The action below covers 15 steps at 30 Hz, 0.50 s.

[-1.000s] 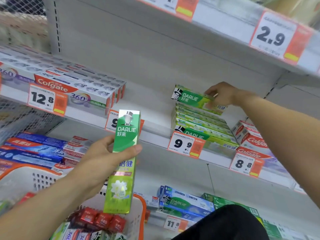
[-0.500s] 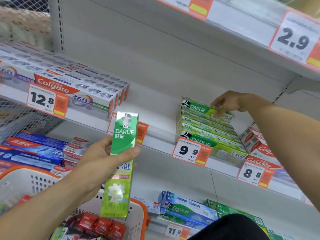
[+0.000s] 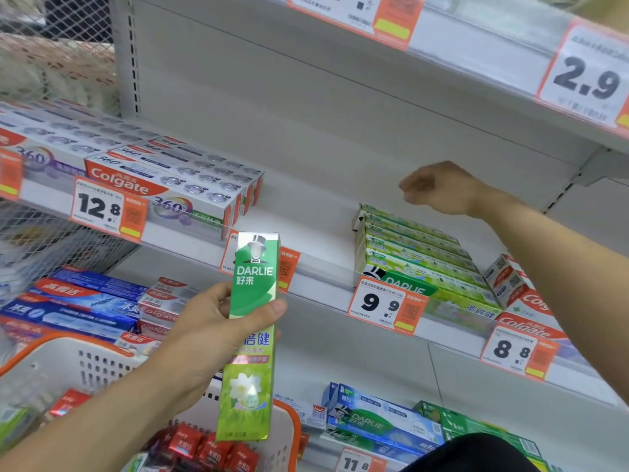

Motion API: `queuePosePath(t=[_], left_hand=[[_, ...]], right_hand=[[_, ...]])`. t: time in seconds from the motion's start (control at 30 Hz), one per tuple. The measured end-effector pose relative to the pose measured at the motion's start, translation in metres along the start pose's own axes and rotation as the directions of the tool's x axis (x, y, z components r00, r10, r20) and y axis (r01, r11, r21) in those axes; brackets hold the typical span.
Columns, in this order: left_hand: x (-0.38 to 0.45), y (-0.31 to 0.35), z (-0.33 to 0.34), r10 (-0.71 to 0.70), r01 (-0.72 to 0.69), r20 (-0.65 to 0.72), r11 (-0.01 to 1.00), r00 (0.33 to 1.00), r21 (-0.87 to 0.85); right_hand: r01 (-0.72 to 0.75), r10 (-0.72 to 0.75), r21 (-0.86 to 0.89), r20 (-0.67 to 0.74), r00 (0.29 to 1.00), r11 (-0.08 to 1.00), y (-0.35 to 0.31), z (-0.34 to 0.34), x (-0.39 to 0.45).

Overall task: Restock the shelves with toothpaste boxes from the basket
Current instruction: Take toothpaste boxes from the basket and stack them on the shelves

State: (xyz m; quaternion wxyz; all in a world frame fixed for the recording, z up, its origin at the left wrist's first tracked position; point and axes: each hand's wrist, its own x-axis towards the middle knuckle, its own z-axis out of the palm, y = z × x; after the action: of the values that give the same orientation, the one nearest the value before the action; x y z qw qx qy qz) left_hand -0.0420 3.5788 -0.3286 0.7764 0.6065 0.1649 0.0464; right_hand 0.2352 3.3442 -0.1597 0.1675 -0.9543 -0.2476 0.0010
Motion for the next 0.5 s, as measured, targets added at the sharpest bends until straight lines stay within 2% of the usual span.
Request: queuePosePath(t=[0.07, 0.13, 0.23, 0.33, 0.37, 0.43, 0.5], left_hand=[[0.0, 0.001, 0.0, 0.014, -0.014, -0.014, 1.0, 1.0, -0.024], [-0.001, 0.003, 0.0, 0.039, -0.042, -0.039, 0.997, 0.998, -0.063], [-0.004, 0.006, 0.002, 0.079, -0.095, -0.119, 0.986, 0.99, -0.138], [-0.009, 0.013, 0.001, 0.117, -0.151, -0.169, 0.967, 0.979, -0.204], [-0.011, 0.015, 0.001, 0.132, -0.169, -0.176, 0.962, 0.976, -0.214], [-0.013, 0.018, -0.003, 0.168, -0.21, -0.201, 0.953, 0.965, -0.216], [-0.014, 0.021, -0.005, 0.19, -0.235, -0.204, 0.945, 0.96, -0.229]], right_hand=[[0.165, -0.166, 0.212, -0.014, 0.986, 0.963, -0.047, 0.013, -0.033], [0.223, -0.29, 0.388, 0.12, 0.95, 0.894, -0.085, 0.035, -0.072], [0.129, -0.337, 0.428, 0.456, 0.824, 0.895, -0.114, 0.086, -0.118], [-0.059, -0.308, 0.48, 0.648, 0.697, 0.876, -0.114, 0.14, -0.14], [-0.166, -0.326, 0.553, 0.679, 0.657, 0.817, -0.113, 0.153, -0.145], [-0.411, -0.397, 0.702, 0.686, 0.609, 0.582, -0.112, 0.173, -0.152], [-0.52, -0.456, 0.76, 0.65, 0.608, 0.39, -0.113, 0.182, -0.155]])
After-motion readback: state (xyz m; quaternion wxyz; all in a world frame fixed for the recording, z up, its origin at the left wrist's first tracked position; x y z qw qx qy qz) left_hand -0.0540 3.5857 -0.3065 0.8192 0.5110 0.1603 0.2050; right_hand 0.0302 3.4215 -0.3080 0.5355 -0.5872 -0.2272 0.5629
